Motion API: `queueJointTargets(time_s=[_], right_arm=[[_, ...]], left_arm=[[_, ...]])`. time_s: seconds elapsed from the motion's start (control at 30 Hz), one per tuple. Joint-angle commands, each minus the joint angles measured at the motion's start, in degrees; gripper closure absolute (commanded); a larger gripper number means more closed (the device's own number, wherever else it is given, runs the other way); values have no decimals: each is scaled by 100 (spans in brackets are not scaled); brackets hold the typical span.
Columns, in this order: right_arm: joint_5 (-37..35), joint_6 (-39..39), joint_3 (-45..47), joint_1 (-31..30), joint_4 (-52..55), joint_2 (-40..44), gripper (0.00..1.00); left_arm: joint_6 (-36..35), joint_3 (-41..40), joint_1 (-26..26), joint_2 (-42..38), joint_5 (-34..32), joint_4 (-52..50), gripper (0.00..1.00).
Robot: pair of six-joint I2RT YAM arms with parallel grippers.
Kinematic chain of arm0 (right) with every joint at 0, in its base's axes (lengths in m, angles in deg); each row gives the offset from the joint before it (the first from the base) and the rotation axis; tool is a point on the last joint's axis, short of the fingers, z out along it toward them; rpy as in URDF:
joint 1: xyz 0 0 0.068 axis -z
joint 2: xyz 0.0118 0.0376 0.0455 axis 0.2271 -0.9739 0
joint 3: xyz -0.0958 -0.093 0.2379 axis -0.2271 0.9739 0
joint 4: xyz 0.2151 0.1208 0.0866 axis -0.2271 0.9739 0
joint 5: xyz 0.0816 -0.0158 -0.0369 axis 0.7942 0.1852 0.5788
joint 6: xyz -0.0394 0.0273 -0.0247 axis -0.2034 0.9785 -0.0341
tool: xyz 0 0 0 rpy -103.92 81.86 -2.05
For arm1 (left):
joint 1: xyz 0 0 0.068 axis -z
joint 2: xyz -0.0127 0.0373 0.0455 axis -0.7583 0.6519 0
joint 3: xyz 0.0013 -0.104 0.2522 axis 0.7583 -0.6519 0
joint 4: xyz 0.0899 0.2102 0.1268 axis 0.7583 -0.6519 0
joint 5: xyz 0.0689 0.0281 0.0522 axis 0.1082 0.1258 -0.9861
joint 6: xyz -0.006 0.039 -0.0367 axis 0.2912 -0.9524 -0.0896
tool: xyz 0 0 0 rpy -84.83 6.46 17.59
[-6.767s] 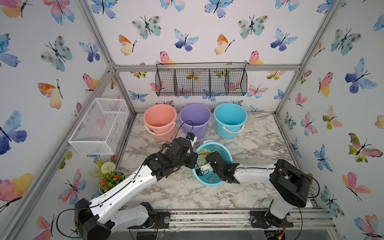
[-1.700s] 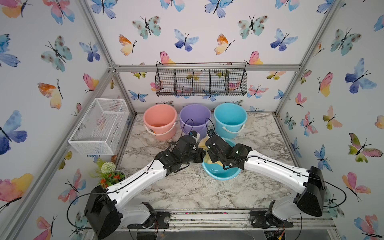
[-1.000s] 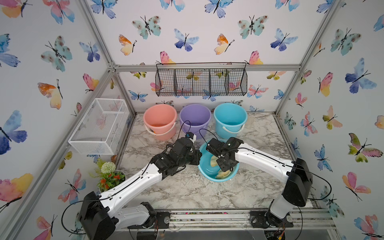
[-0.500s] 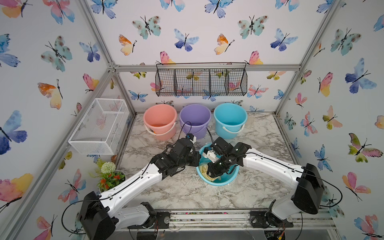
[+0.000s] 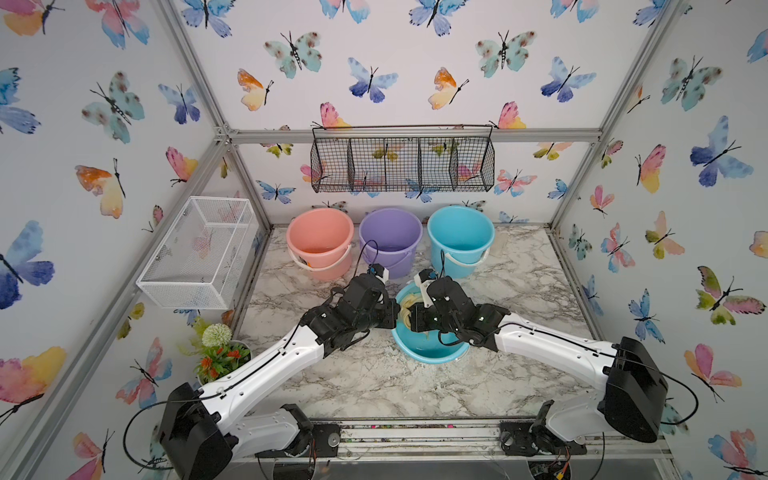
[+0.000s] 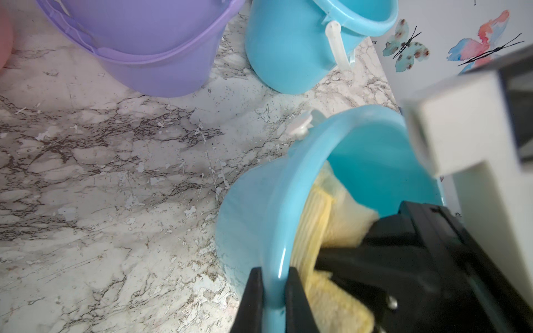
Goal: Wipe the inside of the bucket with a cloth
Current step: Wipe the dirt from the inside of the bucket.
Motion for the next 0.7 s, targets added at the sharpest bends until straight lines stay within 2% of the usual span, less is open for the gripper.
queueJointTargets(time_s=[0.0, 0.23, 0.37, 0.53, 0.6, 0.67], right_arm=[[-1898, -843, -193, 6, -98, 53, 98], [-3711, -1923, -885, 6, 1759, -281, 98], [-4062, -2327, -808, 6, 2526, -434, 98], [-4063, -2053, -1039, -134, 4019, -594, 98], [-3777, -1969, -1067, -188, 4453, -539, 98], [-3162, -1985, -1042, -194, 4783, -419, 98]], left_arm=[[18, -23, 45, -37, 134, 124, 100], [9, -65, 45, -99, 65, 100, 100], [18, -101, 43, -104, 51, 142, 100], [10, -71, 51, -42, -3, 148, 100], [10, -69, 45, 1, -31, 149, 100], [10, -55, 45, 32, -46, 163, 100]])
